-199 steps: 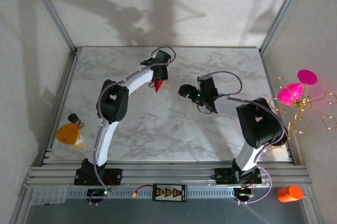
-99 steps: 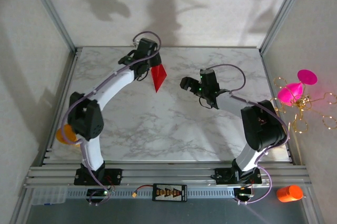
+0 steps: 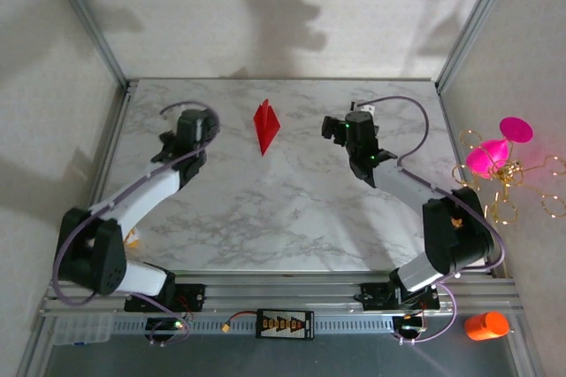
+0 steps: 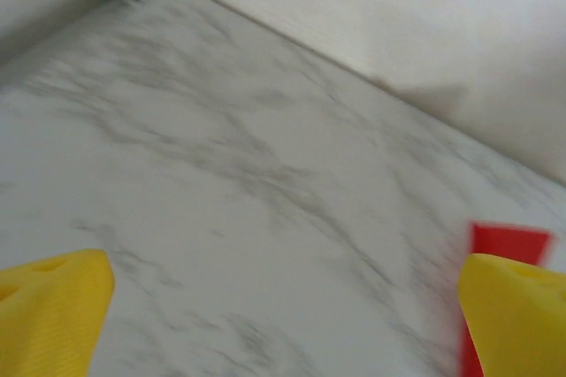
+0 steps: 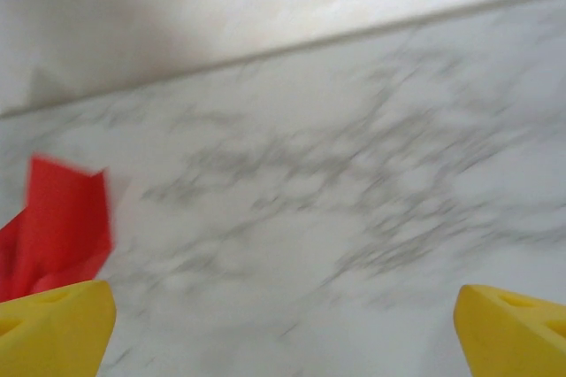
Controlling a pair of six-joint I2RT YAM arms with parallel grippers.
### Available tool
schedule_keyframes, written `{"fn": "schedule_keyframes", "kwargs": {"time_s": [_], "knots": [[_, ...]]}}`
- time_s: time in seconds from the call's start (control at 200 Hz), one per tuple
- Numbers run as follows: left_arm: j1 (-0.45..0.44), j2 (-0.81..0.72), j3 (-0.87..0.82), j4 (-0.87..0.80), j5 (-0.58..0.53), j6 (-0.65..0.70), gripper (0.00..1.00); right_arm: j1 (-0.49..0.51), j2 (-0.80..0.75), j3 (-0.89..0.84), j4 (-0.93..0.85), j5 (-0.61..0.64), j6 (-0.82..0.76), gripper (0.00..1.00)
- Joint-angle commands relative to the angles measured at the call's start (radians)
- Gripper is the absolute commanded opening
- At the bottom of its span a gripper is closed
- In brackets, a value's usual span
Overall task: Fold a paper plane with a square sheet of paper (pick it up from the middle)
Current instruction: Move the paper plane to the top-center of the table, then reset both arms
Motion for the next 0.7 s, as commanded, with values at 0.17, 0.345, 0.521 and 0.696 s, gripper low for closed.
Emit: {"fn": "schedule_keyframes", "kwargs": {"time_s": [0.17, 0.345, 0.521, 0.696], "knots": [[0.141, -0.311, -0.442, 0.422, -0.246, 0.049, 1.00, -0.053, -0.096, -0.266, 0.352, 0.359, -0.249, 0.99], [0.202, -0.375, -0.584, 0.556, -0.206, 0.160, 0.99, -0.119, -0.111, -0.440, 0.592, 0.333, -0.316, 0.99], [0.259, -0.324, -0.672, 0.702, -0.080, 0.228, 1.00, -0.165, -0.082, -0.486, 0.667, 0.227, -0.378, 0.99], [0.292, -0.235, -0.763, 0.973, 0.111, 0.282, 1.00, -0.204, -0.069, -0.561, 0.825, 0.091, -0.447, 0.99]]}}
